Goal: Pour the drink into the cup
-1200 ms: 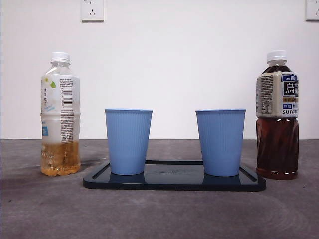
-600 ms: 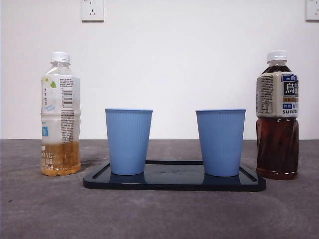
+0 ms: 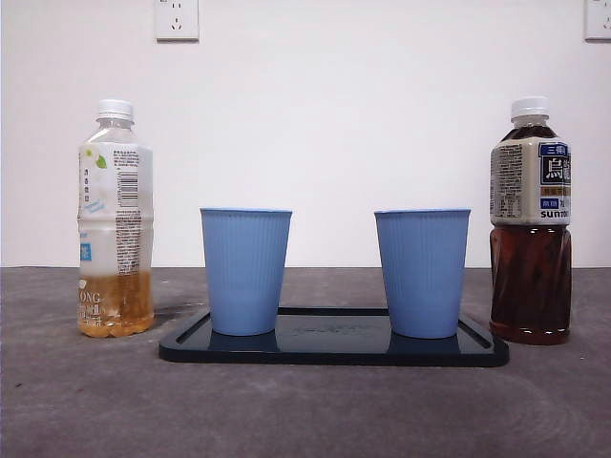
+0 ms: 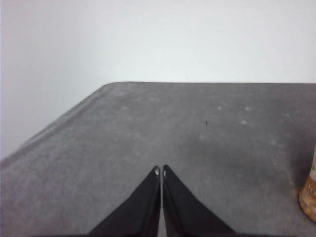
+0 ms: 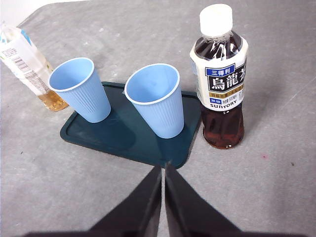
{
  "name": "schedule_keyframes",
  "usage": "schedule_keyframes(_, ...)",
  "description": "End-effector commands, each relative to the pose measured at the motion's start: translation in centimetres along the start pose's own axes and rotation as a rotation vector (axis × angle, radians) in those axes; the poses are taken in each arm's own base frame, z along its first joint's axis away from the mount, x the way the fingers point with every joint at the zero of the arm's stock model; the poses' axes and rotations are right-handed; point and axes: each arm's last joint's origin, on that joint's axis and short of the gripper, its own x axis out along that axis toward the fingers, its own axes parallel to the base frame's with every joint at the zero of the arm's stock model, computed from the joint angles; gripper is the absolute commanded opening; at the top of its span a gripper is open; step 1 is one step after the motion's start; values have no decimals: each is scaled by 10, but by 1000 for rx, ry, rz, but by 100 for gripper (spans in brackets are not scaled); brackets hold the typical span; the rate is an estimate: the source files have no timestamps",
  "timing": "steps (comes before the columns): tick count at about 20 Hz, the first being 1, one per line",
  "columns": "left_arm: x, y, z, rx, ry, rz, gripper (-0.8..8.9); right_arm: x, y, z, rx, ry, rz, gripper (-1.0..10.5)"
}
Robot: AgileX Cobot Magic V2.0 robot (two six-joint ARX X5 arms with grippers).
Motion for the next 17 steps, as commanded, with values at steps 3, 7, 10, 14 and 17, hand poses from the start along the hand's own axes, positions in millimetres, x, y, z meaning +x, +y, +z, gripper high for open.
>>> schedule_keyframes(3, 1, 0, -13, 0, 85, 2, 7, -3, 2, 4, -3, -19, 10, 6)
schedule_keyframes(7, 1, 0, -13, 1, 89, 2, 7, -3, 2, 4, -3, -19, 10, 6)
schedule_keyframes(10, 1, 0, -14, 1, 89, 2, 7, -3, 2, 4, -3, -19, 10, 6)
schedule_keyframes(14, 1, 0, -14, 1, 89, 2, 7, -3, 2, 4, -3, -19, 10, 6)
schedule_keyframes(17, 1, 0, -14, 1, 89, 2, 7, -3, 2, 4, -3, -19, 10, 6)
